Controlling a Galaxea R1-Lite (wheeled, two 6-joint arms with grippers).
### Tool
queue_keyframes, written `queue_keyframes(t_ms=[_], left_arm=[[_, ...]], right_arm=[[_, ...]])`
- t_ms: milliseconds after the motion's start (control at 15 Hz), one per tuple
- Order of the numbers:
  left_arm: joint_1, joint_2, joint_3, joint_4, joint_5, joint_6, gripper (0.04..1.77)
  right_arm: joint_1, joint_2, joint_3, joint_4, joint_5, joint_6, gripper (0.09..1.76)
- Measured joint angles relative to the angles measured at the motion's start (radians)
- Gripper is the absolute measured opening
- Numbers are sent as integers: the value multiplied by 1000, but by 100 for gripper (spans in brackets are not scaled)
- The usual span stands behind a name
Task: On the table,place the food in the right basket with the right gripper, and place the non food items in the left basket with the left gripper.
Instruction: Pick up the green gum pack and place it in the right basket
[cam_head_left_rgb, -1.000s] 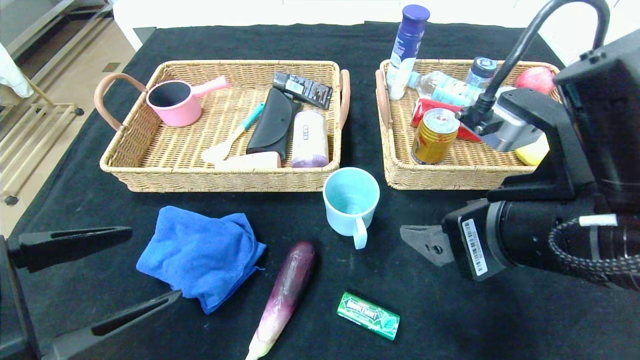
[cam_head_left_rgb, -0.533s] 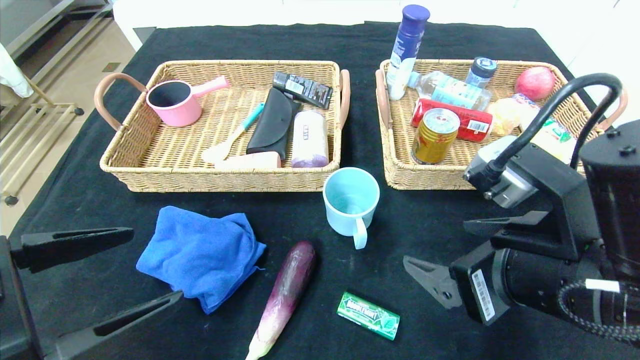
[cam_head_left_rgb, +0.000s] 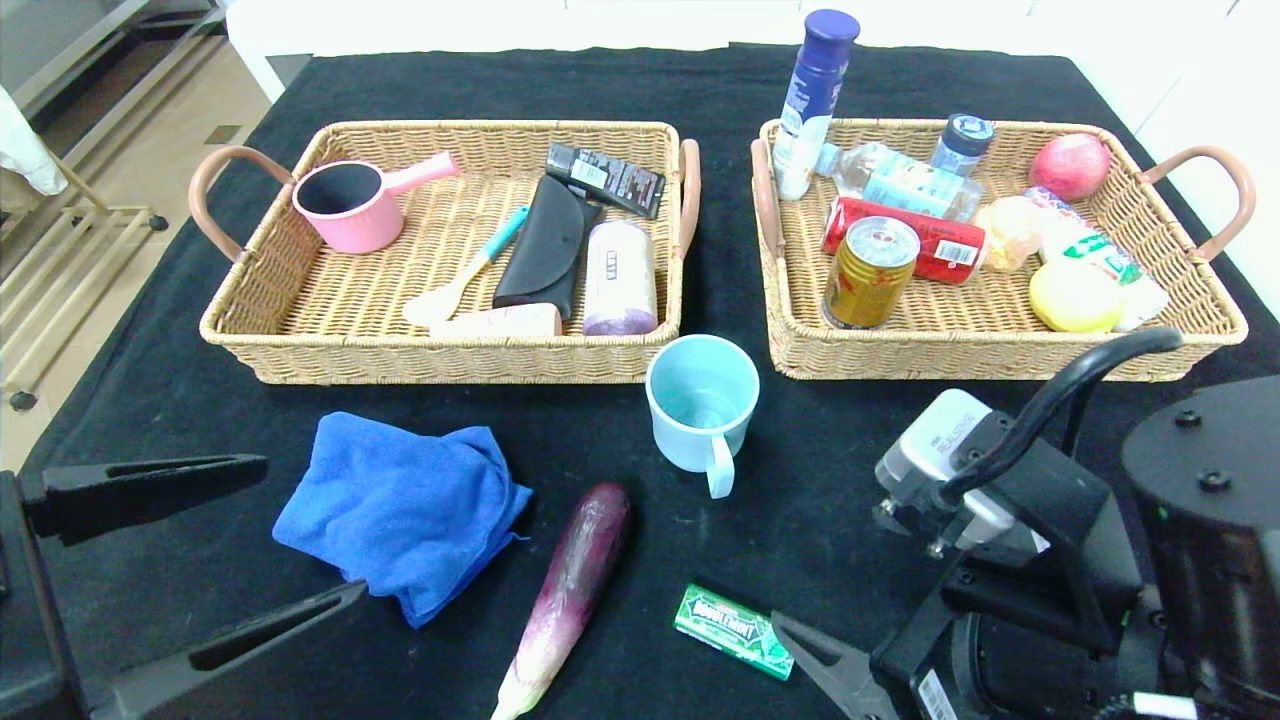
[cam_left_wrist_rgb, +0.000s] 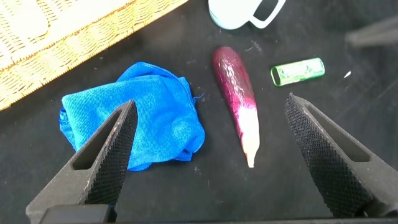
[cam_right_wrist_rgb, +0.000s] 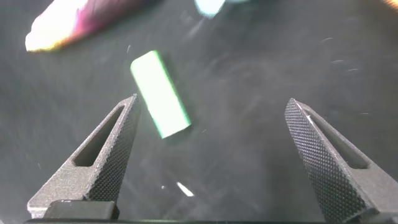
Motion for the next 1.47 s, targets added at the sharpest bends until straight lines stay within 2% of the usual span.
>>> queue_keyframes(t_ms=[533, 867, 1467], left_arm=[[7, -17, -21, 13, 5, -1, 172], [29, -29, -35, 16, 3, -2, 172], [30, -34, -33, 16, 1, -1, 172]], right_arm=[[55, 145, -10, -30, 0, -70, 170], [75, 222, -52, -44, -103, -88, 170], [77, 266, -65, -45, -135, -88, 170]])
